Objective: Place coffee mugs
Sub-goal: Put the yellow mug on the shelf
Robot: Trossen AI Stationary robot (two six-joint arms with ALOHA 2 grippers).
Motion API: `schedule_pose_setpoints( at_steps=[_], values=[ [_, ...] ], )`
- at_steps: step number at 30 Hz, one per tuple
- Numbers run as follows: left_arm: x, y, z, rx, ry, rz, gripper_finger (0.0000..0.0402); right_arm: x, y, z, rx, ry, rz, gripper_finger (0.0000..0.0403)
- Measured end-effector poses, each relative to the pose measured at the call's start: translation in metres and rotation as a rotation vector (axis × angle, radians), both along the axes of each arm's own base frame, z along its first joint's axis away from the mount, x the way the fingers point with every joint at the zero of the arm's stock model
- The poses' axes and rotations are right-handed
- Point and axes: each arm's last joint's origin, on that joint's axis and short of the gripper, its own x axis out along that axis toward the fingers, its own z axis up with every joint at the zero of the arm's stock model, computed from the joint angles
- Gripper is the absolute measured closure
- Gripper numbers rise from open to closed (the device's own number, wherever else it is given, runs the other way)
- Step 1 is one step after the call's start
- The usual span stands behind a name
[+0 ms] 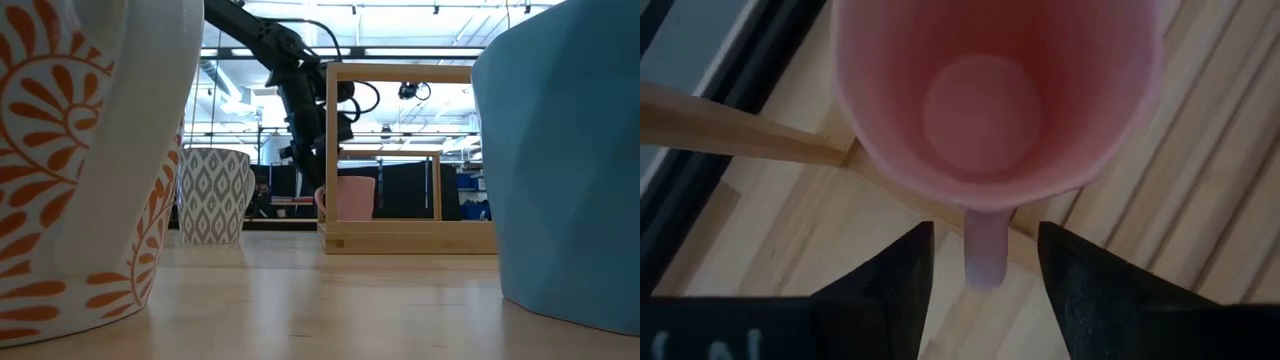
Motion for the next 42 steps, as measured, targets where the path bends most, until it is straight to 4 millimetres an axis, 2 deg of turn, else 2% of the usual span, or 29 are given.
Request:
schedule_pose_setpoints(
  at_steps=[7,11,17,22,25,31,34,36,42],
  values=[
    [-0.008,-0.005,0.029,0.005,-0.056,0.0,0.0214,0.0,0.0,0.004,0.008,-0.044,0.001,0.0229],
    [-0.016,-0.016,0.052,0.017,-0.082,-0.02,0.0214,-0.001,0.0,0.01,0.022,-0.101,0.001,0.0229],
    [-0.03,-0.045,0.091,0.046,-0.115,-0.12,0.0214,-0.005,0.0,0.028,0.202,-0.273,0.068,0.0229],
    [-0.039,-0.077,0.12,0.074,-0.17,-0.212,0.0214,-0.012,0.002,0.055,0.264,-0.296,0.179,0.0229],
    [-0.041,-0.096,0.129,0.078,-0.19,-0.258,0.0214,-0.017,0.003,0.075,0.279,-0.272,0.222,0.0229],
    [-0.036,-0.123,0.129,0.086,-0.176,-0.324,0.0214,-0.018,0.005,0.116,0.314,-0.137,0.253,0.023],
    [-0.034,-0.133,0.118,0.092,-0.18,-0.344,0.0214,-0.013,0.009,0.134,0.381,-0.041,0.283,0.0232],
    [-0.041,-0.138,0.107,0.081,-0.145,-0.342,0.0214,-0.008,0.013,0.143,0.403,0.041,0.322,0.0234],
    [-0.065,-0.144,0.08,0.076,-0.199,-0.302,0.0214,0.007,0.029,0.174,0.465,0.198,0.441,0.0238]
  ],
)
